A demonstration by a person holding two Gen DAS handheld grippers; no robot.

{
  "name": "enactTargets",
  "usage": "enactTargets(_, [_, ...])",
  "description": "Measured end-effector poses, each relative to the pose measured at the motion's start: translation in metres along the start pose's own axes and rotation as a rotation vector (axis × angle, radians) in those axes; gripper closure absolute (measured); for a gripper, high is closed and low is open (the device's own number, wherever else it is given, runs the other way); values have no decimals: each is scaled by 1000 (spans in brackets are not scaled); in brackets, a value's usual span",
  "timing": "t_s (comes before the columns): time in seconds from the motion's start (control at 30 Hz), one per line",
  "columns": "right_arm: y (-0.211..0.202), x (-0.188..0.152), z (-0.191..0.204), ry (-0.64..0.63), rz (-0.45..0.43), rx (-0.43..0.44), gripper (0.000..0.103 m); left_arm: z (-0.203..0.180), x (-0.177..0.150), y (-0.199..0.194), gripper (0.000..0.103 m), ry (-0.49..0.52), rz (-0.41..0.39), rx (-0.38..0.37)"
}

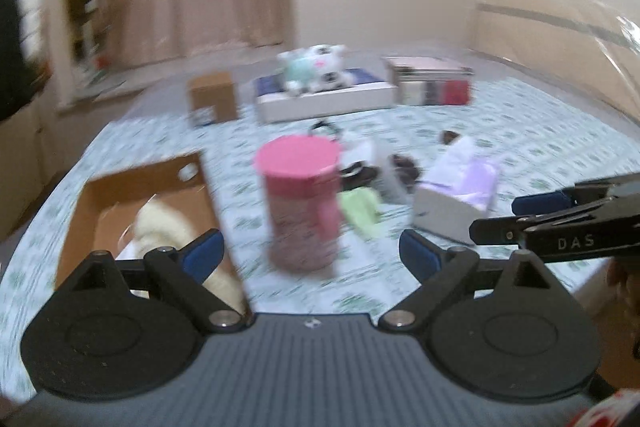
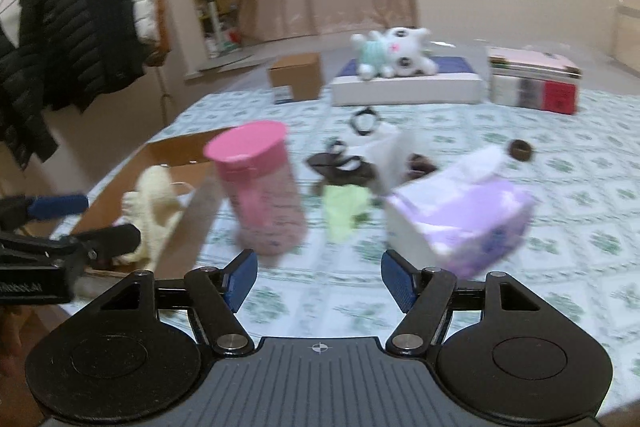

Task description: Organize soft objects

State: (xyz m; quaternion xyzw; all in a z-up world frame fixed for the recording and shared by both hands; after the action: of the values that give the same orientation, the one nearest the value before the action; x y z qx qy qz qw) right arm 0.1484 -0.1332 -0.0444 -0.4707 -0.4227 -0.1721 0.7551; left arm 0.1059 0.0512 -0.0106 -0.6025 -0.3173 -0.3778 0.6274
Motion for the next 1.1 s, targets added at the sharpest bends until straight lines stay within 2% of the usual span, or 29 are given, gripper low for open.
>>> enactTargets(0.2, [-21,1,-47,-8,-4,-65,34,-43,22,19,10,203,-29,-77])
enactTargets(0.4, [-36,11,-87,-24,-8,-115,34,-66,42,33,10,323,-64,-142])
enactTargets(0.57, [-41,23,-115,-56,-2,-139,34,-79,56,50,14,419,-35,-188])
enactTargets(0.8, [-43,38,-152,-117,17,-186,34,-91,74,76,15,555,7,-203])
enactTargets(1.1, [-35,61,-172,-295,40,-212,34,-104,96,106,15,768,21,-201])
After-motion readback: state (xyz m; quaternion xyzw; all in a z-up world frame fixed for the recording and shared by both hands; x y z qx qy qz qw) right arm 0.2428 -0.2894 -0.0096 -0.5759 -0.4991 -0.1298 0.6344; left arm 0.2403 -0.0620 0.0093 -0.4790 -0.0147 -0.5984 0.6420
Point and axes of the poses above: each gripper's, at about its wrist camera, not at the fingertips, and y roughly the way its jaws point, z to its left, x to its top, the point moved 8 cm from there along y, roughly the way its jaws point, and after that the axes turned 1 degree about z, right-handed, at the moved point
